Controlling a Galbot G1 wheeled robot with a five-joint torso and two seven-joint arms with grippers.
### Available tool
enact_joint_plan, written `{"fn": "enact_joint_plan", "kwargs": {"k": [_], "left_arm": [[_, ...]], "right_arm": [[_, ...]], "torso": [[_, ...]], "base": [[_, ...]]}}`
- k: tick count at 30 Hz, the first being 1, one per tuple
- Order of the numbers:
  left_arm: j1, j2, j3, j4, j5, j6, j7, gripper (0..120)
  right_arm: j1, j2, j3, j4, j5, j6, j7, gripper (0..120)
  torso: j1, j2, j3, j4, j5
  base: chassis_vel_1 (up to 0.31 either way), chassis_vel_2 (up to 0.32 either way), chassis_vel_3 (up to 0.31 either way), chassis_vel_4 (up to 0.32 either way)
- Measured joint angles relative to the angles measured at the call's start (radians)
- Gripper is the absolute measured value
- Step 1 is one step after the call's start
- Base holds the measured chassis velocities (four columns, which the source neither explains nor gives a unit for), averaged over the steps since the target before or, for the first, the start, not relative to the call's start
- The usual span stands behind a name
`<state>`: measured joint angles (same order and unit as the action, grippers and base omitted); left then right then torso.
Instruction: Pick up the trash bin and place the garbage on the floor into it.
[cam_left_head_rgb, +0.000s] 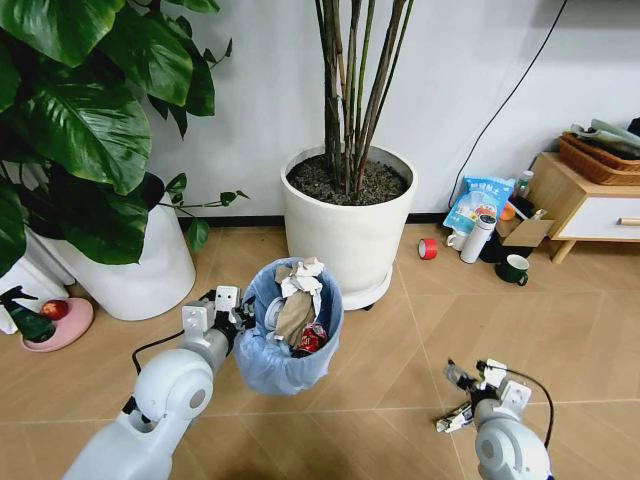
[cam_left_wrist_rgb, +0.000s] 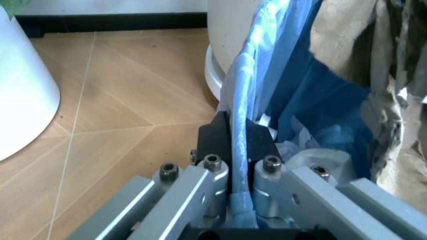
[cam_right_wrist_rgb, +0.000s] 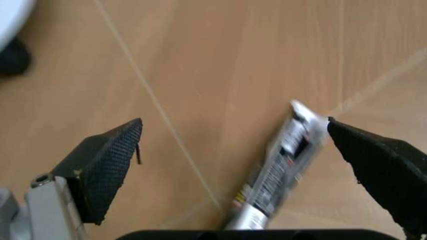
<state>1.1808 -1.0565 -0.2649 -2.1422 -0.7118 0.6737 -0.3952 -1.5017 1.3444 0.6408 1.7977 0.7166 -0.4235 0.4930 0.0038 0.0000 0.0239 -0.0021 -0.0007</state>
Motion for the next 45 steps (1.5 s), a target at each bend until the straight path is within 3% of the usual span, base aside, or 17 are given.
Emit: {"fn": "enact_joint_plan", "kwargs": {"k": [4, 15, 26, 45], "left_arm": [[0.005, 0.005, 0.000, -0.011, -0.001, 0.000, 0.000, 0], [0.001, 0.017, 0.018, -0.006, -0.006, 0.000, -0.001, 0], [-0.006, 0.035, 0.023, 0.000, -0.018, 0.001, -0.003, 0], [-0.014, 0.035, 0.029, 0.007, -0.020, 0.003, -0.003, 0]], "right_arm": [[-0.001, -0.029, 0.046, -0.073, 0.004, -0.020, -0.074, 100], [0.065, -0.030, 0.057, -0.198, 0.078, -0.050, -0.035, 100], [0.207, -0.050, 0.029, -0.411, 0.092, -0.047, -0.056, 100], [0.350, -0.047, -0.031, -0.582, 0.085, -0.044, -0.038, 100]], "torso": [[0.000, 0.000, 0.000, -0.0001, -0.0001], [0.000, 0.000, 0.000, 0.0000, 0.0001], [0.000, 0.000, 0.000, -0.0001, -0.0003], [0.000, 0.000, 0.000, -0.0001, -0.0009]], "base": [[0.000, 0.000, 0.000, 0.000], [0.000, 0.000, 0.000, 0.000], [0.000, 0.000, 0.000, 0.000], [0.000, 0.000, 0.000, 0.000]]}}
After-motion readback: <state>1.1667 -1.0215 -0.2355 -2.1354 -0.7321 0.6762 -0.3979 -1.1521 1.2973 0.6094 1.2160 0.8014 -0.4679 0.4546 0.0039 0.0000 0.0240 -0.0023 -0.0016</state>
